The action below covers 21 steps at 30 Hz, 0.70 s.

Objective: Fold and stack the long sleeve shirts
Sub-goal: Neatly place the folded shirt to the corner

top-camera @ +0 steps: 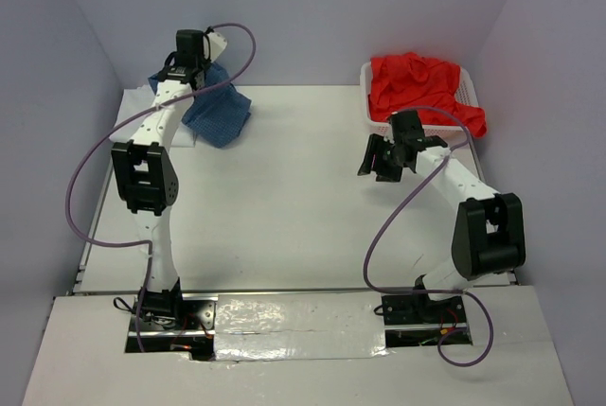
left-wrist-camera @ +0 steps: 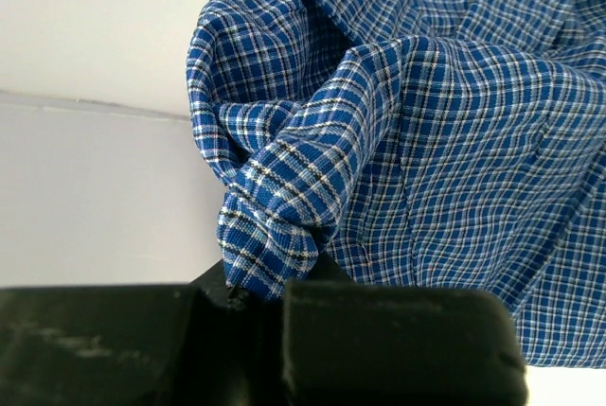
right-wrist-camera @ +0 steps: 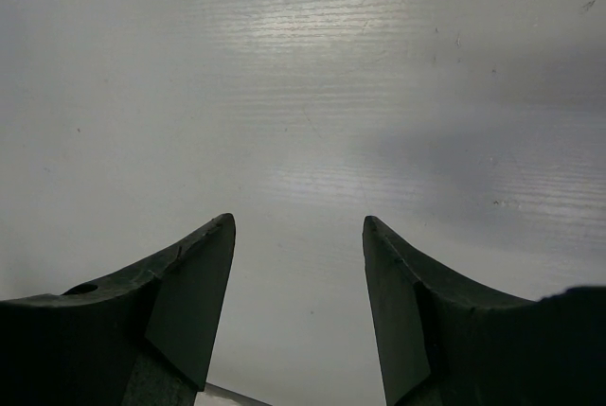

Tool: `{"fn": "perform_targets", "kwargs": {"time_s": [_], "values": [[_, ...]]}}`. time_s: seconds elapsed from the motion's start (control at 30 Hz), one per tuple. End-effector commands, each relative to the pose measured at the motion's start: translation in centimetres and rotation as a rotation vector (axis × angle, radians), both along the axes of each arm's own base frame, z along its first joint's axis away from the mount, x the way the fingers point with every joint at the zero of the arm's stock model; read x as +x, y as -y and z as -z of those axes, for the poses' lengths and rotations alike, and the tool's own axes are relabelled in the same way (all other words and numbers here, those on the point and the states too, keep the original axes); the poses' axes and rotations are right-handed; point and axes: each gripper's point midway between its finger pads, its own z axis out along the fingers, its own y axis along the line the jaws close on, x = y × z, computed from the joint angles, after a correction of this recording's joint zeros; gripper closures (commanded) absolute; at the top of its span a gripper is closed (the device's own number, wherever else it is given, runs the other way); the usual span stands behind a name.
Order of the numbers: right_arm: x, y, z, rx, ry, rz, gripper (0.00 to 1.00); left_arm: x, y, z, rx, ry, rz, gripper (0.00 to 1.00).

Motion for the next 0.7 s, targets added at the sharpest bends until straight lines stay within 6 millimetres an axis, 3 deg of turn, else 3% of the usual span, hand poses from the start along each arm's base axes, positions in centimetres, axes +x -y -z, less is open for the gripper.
{"fn": "perform_targets", "kwargs": {"time_s": [0.0,0.23,0.27,0.43,0.53,0.57,0.67], "values": [[-0.6,0.3,-0.9,-0.021,0.036,-0.011,0.36,0.0,-3.0,-6.8,0.004,0.178,-0.066,1.00],[-0.9,0.6,-0.8,-0.040,0.026,-0.012,0.37,-0.6,-4.8,-7.6,-0.060,0.214,-0.083,1.00],[-0.8,0.6,-0.9,-0.041,0.027,-0.011,0.37,-1.0,-6.3,-7.8,-0.091,0.227,-0.109,1.00],[-0.6,0.5,-1.1,-0.038,0.030,-0.013,0.38,-1.4,-7.9,-7.7,-0.185,0.259,-0.105,1.00],[-0.3,0.5,-1.2,-0.039,0.029,-0.014,0.38,-0.9,-9.0,-5.6,-0.246,0.231,-0.110,1.00],[-0.3,0.5,-1.3,-0.038,0.030,-0.015,0.38,-1.2,-10.3,-4.9,-0.271,0.210,-0.133,1.00],[-0.3,0.5,-1.4,-0.038,0.029,-0.018,0.38,-1.0,-11.7,-1.1,-0.370,0.150,-0.152,1.00]]}}
